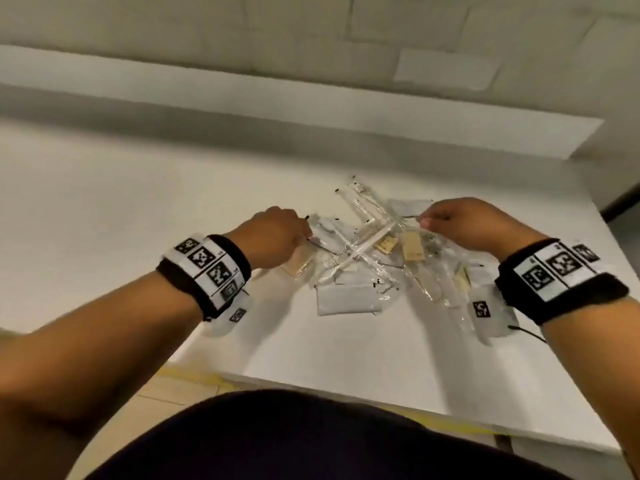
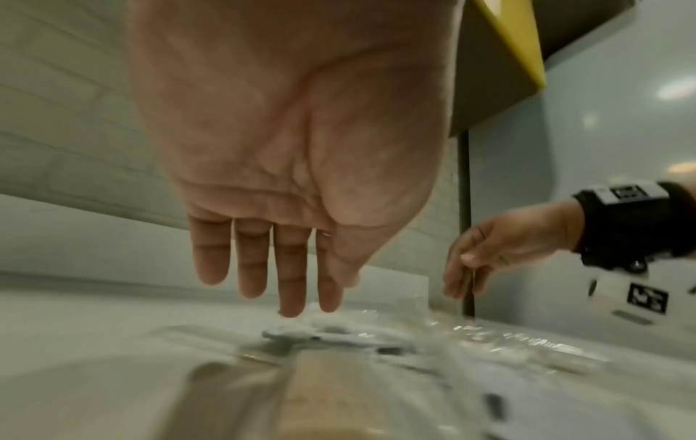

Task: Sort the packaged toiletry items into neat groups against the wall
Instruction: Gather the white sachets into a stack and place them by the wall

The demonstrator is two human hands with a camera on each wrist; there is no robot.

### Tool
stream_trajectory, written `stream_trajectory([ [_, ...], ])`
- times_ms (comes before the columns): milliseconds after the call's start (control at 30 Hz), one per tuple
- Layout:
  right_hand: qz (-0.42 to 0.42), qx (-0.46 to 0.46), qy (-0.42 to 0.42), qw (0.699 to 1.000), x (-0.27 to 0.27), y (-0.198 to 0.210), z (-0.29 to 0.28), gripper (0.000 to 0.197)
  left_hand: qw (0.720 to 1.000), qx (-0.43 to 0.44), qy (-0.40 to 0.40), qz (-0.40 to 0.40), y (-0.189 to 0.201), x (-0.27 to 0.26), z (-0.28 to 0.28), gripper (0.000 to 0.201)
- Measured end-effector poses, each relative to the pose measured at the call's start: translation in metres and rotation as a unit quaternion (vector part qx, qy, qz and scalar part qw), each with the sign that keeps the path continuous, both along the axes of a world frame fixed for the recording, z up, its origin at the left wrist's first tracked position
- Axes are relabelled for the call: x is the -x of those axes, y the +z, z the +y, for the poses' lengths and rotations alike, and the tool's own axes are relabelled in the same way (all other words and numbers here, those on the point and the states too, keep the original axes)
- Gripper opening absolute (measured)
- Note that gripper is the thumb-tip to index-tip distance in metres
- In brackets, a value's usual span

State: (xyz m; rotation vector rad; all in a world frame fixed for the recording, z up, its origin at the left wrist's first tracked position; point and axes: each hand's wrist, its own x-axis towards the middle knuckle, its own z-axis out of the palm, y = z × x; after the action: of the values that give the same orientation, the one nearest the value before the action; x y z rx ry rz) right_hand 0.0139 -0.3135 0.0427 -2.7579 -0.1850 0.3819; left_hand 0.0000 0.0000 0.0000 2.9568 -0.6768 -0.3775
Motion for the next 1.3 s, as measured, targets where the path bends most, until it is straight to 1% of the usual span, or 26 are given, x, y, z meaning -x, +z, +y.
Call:
stream_trajectory([
  [33,-0.012,0.019,-0.006,1.0,-0.017,-0.005,0.004,0.032,1.0,-0.005,-0.005,0.0,-0.002,-0.015,-0.001,0.036],
  [67,-0.017,0.048,-0.009,0.999,-0.032,-0.009,0.008,0.035,1.0,-0.007,-0.003,0.018,-0.001,-0.026,-0.003,0.038],
  [167,0.018,0.103,-0.012,0.994,-0.074,-0.031,0.016,0.046,0.996,-0.014,-0.067,0.06,-0.002,-0.059,-0.016,0.041],
  [267,0.048,0.176,0.008,0.983,-0.095,-0.053,0.017,0.055,0.992,-0.026,-0.098,0.072,-0.009,-0.071,-0.025,0.055],
  [333,0.027,0.191,-0.001,0.981,-0.104,-0.057,0.017,0.057,0.993,-0.011,-0.099,0.068,-0.012,-0.078,-0.027,0.059],
  [433,0.012,0.207,-0.023,0.978,-0.112,-0.059,0.019,0.058,0.993,-0.015,-0.104,0.061,-0.014,-0.082,-0.028,0.053],
  [533,0.041,0.221,-0.059,0.973,-0.122,-0.059,0.023,0.05,0.994,-0.03,-0.096,0.037,-0.013,-0.087,-0.033,0.042],
  [600,0.073,0.241,-0.046,0.967,-0.125,-0.059,0.026,0.039,0.996,-0.007,-0.078,0.046,-0.014,-0.086,-0.033,0.036],
  [667,0.078,0.254,-0.022,0.964,-0.123,-0.062,0.025,0.035,0.996,0.021,-0.057,0.06,-0.01,-0.08,-0.029,0.026],
  [700,0.063,0.254,-0.015,0.965,-0.12,-0.059,0.023,0.034,0.997,0.028,-0.051,0.049,-0.007,-0.076,-0.027,0.022],
  [733,0.03,0.244,-0.009,0.969,-0.115,-0.052,0.022,0.032,0.998,0.031,-0.04,0.032,-0.003,-0.073,-0.023,0.02],
  [767,-0.015,0.213,-0.005,0.977,-0.106,-0.044,0.02,0.029,0.999,0.034,-0.021,0.015,0.002,-0.067,-0.02,0.022],
  [800,-0.058,0.157,-0.009,0.986,-0.096,-0.033,0.02,0.027,0.999,0.038,0.006,0.004,0.007,-0.062,-0.016,0.024],
  [833,-0.075,0.081,-0.017,0.994,-0.084,-0.021,0.021,0.027,0.998,0.05,0.038,-0.002,0.012,-0.055,-0.013,0.028],
  [867,-0.052,-0.006,-0.018,0.998,-0.072,-0.011,0.024,0.027,0.996,0.067,0.062,0.0,0.017,-0.047,-0.01,0.032],
  [900,0.009,-0.075,0.001,0.997,-0.059,-0.005,0.028,0.025,0.993,0.089,0.076,0.01,0.021,-0.038,-0.01,0.035],
  [933,0.088,-0.11,0.037,0.989,-0.047,-0.002,0.034,0.022,0.991,0.11,0.077,0.026,0.025,-0.026,-0.012,0.037],
  [967,0.15,-0.104,0.075,0.98,-0.037,-0.006,0.038,0.022,0.989,0.127,0.067,0.046,0.027,-0.015,-0.017,0.038],
  [1000,0.178,-0.079,0.106,0.975,-0.03,-0.012,0.041,0.023,0.988,0.131,0.048,0.069,0.027,-0.002,-0.023,0.038],
  [1033,0.173,-0.049,0.116,0.977,-0.029,-0.02,0.041,0.026,0.988,0.122,0.02,0.094,0.027,0.008,-0.031,0.036],
  [1100,0.122,-0.032,0.094,0.988,-0.031,-0.026,0.036,0.029,0.987,0.076,-0.038,0.133,0.021,0.026,-0.046,0.032],
  [1133,0.101,-0.031,0.081,0.991,-0.033,-0.026,0.031,0.029,0.986,0.054,-0.055,0.15,0.016,0.033,-0.052,0.037],
  [1200,0.082,-0.007,0.075,0.994,-0.034,-0.021,0.023,0.03,0.984,0.018,-0.063,0.163,0.006,0.045,-0.061,0.046],
  [1233,0.075,0.016,0.08,0.994,-0.034,-0.02,0.022,0.03,0.985,0.006,-0.064,0.157,0.002,0.049,-0.064,0.049],
  [1300,0.057,0.062,0.108,0.991,-0.027,-0.022,0.026,0.023,0.988,-0.012,-0.052,0.145,-0.002,0.057,-0.068,0.051],
])
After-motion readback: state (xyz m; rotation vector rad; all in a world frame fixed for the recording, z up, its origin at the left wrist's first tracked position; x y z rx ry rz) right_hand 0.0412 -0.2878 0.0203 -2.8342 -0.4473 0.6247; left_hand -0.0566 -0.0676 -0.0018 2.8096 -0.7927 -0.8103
